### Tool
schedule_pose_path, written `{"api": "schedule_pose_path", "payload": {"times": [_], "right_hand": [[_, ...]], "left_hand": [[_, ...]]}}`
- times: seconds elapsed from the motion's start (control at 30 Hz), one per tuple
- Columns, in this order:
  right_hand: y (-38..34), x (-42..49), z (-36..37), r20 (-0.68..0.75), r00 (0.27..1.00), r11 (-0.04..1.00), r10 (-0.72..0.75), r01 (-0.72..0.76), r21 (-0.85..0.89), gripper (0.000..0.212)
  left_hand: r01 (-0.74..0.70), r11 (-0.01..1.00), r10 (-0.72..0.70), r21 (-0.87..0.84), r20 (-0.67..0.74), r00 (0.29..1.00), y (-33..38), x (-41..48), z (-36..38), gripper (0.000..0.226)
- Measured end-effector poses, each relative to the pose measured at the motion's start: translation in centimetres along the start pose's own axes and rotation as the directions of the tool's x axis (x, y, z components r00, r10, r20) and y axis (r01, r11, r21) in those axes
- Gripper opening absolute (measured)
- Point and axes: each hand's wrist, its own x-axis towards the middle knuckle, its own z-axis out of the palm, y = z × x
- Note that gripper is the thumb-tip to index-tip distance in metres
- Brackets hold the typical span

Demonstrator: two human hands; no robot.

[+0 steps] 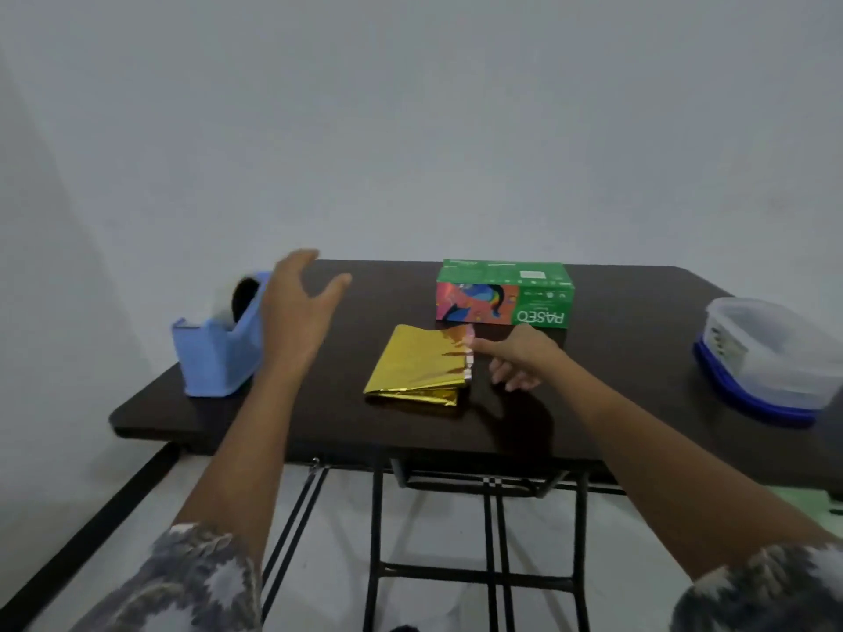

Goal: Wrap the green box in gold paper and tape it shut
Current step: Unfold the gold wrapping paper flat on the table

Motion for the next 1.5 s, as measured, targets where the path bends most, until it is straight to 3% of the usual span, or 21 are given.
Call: {"api": "schedule_pose_path", "payload": {"times": [0.07,0.13,0.23,0.3,0.43,0.57,0.7,0.8,0.87,0.93,1.07,1.2,1.27,1.4,1.5], "right_hand": [[1.1,0.9,-1.1,-0.316,0.941,0.983,-0.123,0.072,-0.167,0.063],[1.5,2.2,-2.1,-0.489,0.822,0.945,-0.291,0.169,-0.278,0.051],[1.7,5.1,-3.5,-0.428,0.763,0.856,-0.485,0.315,-0.410,0.051],[1.5,7.1,-4.1,-0.365,0.773,0.817,-0.519,0.321,-0.480,0.053],[1.3,10.5,-5.4,-0.243,0.804,0.706,-0.542,0.279,-0.651,0.061],[2.4,11.8,-5.7,-0.159,0.910,0.698,-0.383,0.172,-0.695,0.068],[1.2,9.8,-6.3,-0.206,0.836,0.494,-0.508,0.087,-0.865,0.065],[0.7,8.6,-7.7,-0.068,0.814,0.436,-0.576,0.235,-0.869,0.065],[2.0,8.1,-8.4,0.114,0.886,0.527,-0.449,0.366,-0.767,0.067],[3.7,7.8,-8.6,0.148,0.912,0.639,-0.382,0.377,-0.670,0.070],[4.8,6.9,-7.4,-0.121,0.919,0.746,-0.375,0.222,-0.628,0.057],[4.9,5.8,-6.3,-0.409,0.903,0.828,-0.133,-0.125,-0.546,0.059],[4.9,5.6,-6.8,-0.417,0.908,0.854,-0.042,-0.184,-0.487,0.062],[5.8,5.9,-8.7,-0.357,0.933,0.899,-0.045,-0.118,-0.422,0.055],[6.1,5.6,-8.1,-0.479,0.878,0.914,-0.028,-0.171,-0.367,0.054]], "left_hand": [[-0.006,1.000,0.008,-0.010,0.211,0.977,1.6,0.3,4.6,0.046],[0.007,0.998,-0.036,0.068,0.428,0.903,1.8,0.4,8.3,0.051],[-0.195,0.917,-0.123,0.347,0.713,0.690,0.1,-0.3,12.4,0.061],[-0.336,0.830,-0.170,0.445,0.776,0.607,-1.2,-0.8,13.9,0.063],[-0.433,0.763,-0.134,0.480,0.772,0.621,-2.6,-1.7,14.7,0.061],[-0.435,0.755,-0.131,0.490,0.763,0.633,-2.7,-1.7,14.8,0.064],[-0.410,0.773,-0.129,0.485,0.752,0.646,-2.9,-1.7,14.9,0.064],[-0.405,0.777,-0.120,0.482,0.745,0.656,-3.0,-1.6,15.0,0.064],[-0.406,0.776,-0.117,0.483,0.742,0.660,-2.9,-1.7,14.9,0.064],[-0.400,0.782,-0.115,0.478,0.742,0.661,-2.8,-1.8,14.9,0.064],[-0.406,0.776,-0.136,0.483,0.756,0.640,-2.9,-1.6,14.9,0.064],[-0.422,0.770,-0.123,0.480,0.759,0.640,-3.1,-1.6,15.1,0.063],[-0.421,0.773,-0.116,0.474,0.758,0.642,-3.2,-1.6,15.2,0.064],[-0.430,0.763,-0.119,0.483,0.758,0.641,-3.4,-1.5,15.4,0.065],[-0.445,0.755,-0.112,0.482,0.763,0.636,-3.3,-1.7,15.3,0.061]]}}
